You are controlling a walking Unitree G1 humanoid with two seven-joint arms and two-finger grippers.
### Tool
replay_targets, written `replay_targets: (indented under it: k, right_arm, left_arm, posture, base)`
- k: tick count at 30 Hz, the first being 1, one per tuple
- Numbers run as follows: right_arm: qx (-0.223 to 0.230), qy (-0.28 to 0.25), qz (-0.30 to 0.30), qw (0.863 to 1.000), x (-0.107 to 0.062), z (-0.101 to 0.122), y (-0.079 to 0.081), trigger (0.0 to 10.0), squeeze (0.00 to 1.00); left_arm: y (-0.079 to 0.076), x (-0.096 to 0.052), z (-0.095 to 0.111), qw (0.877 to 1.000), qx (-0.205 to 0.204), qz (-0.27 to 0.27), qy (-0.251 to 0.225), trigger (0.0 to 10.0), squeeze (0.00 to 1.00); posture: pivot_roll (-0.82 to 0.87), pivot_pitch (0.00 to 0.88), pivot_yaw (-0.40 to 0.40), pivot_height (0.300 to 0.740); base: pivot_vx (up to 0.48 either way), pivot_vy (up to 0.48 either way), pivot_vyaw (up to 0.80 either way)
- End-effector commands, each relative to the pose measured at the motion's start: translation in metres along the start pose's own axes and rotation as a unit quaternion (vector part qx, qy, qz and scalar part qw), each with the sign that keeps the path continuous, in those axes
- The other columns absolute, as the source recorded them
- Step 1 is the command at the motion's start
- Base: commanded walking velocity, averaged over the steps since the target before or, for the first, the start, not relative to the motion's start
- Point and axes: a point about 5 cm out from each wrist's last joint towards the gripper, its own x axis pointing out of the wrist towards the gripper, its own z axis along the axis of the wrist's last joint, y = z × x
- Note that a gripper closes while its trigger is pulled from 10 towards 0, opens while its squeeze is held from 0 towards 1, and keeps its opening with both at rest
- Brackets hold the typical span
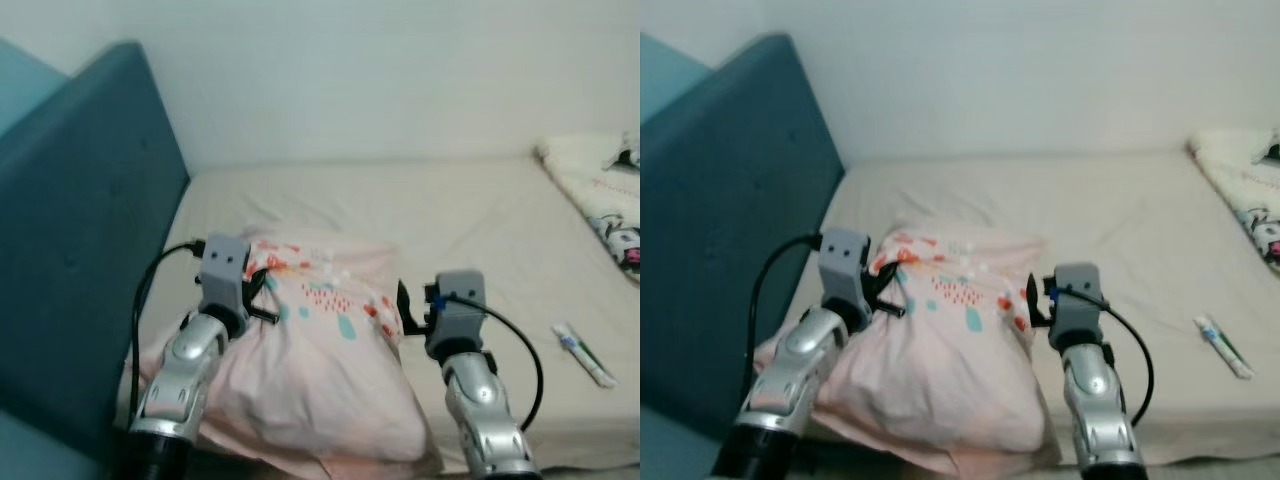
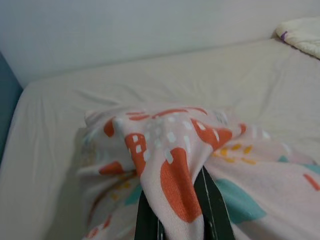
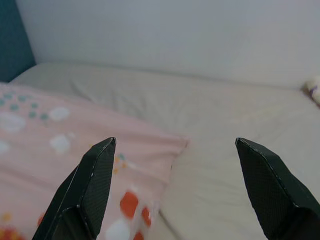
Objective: Clean up the room
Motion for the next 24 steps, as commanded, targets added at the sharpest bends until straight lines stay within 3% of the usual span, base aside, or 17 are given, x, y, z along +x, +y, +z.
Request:
replay_targets:
  k: [1,6,10,21,24]
  right_arm:
    - [0.008,0.011,0.005,1.0,-0.005,-0.007,0.004,10.0,0.0]
    - [0.01,0.01,0.007,1.0,-0.005,-0.007,0.004,10.0,0.0]
    - [0.011,0.01,0.007,1.0,-0.005,-0.007,0.005,10.0,0.0]
    - [0.018,0.002,0.005,1.0,-0.004,-0.007,0.004,10.0,0.0]
    - [0.017,0.002,0.003,1.0,-0.005,-0.007,0.003,10.0,0.0]
  left_arm:
    - [0.009,-0.001,0.016,0.999,0.01,0.015,-0.04,10.0,0.0]
    - [0.01,-0.002,0.016,0.999,0.01,0.017,-0.041,10.0,0.0]
    - [0.01,-0.002,0.016,0.999,0.008,0.019,-0.042,10.0,0.0]
    - [0.002,-0.002,0.022,0.998,0.016,0.01,-0.055,10.0,0.0]
    - [-0.002,-0.001,0.021,0.999,0.009,-0.002,-0.046,10.0,0.0]
  posture:
    - [0.02,0.051,0.008,0.74]
    - [0.02,0.051,0.008,0.74]
    - [0.03,0.051,0.008,0.74]
    - [0.03,0.036,0.013,0.74]
    - [0.03,0.034,0.014,0.74]
  base:
    - [0.0,0.379,0.0]
    - [0.0,0.38,0.0]
    - [0.0,0.0,0.0]
    - [0.0,-0.46,0.0]
    - [0.0,0.0,0.0]
